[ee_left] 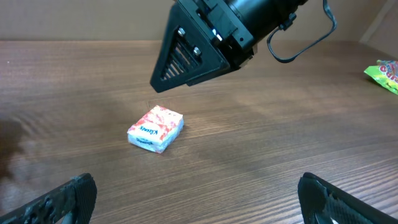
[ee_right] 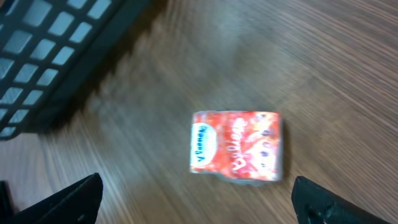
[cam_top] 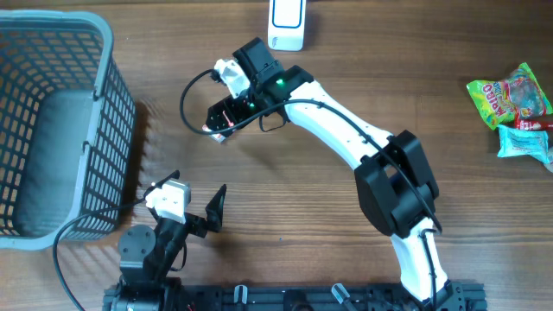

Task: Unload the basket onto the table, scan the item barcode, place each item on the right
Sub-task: 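Reach the right gripper to the red-white Kleenex box and grasp it, then raise the Kleenex box with the right gripper up to the scanner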

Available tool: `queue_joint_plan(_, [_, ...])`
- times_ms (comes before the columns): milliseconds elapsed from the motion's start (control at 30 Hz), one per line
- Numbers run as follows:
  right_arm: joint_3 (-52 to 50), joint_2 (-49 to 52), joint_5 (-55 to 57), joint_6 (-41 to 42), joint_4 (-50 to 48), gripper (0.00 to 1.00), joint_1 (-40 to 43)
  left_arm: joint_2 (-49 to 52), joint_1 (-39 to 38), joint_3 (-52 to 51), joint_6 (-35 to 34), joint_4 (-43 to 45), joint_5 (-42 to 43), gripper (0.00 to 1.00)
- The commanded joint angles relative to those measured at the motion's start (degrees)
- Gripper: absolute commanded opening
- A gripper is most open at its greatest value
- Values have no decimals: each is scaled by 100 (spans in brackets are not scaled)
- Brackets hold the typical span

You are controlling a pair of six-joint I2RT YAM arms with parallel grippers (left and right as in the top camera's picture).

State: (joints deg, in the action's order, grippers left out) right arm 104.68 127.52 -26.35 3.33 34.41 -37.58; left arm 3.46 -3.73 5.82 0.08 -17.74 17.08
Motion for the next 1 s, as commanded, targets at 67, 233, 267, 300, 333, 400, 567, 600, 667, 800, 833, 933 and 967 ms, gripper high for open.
queue_joint_plan(67, [-7,813,-17,114,-492,93,83,-33,-28,-31,-55,20,68,100])
queue_joint_plan(233, [-9,1106,-74,140,-581,65,85,-33,-28,-31,-55,22,68,100])
queue_joint_plan(267, [-9,1119,-74,138,-568,59,85,-33,-28,-31,-55,20,68,100])
queue_joint_plan(300, [-9,1126,-74,136,-566,54,83,-33,-28,-31,-55,20,68,100])
queue_joint_plan(333, [-9,1150,-74,138,-573,43,83,-33,-28,-31,-55,20,68,100])
queue_joint_plan(400, [-9,1292,-74,140,-621,43,74,-33,-28,-31,-55,20,68,100])
queue_joint_plan(567, [11,1451,-72,271,-649,4,116,-33,-28,-31,-55,20,68,100])
queue_joint_plan(600, [11,1357,-74,267,-481,5,177,-33,-28,-31,-55,20,68,100])
queue_joint_plan(667, [11,737,-76,-286,415,4,474,-33,-28,-31,-55,20,68,100])
queue_joint_plan(800, [9,-544,-387,-1316,1637,5,1108,-33,-28,-31,-55,20,68,100])
queue_joint_plan(833, [9,-846,-706,-1493,1816,4,1255,-33,-28,-31,-55,20,68,100])
queue_joint_plan(933, [9,-2614,-2894,-3224,2859,5,1952,-33,-28,-31,-55,20,68,100])
queue_joint_plan(967, [9,-2800,-2905,-3230,2907,5,1987,-33,-28,-31,-55,20,68,100])
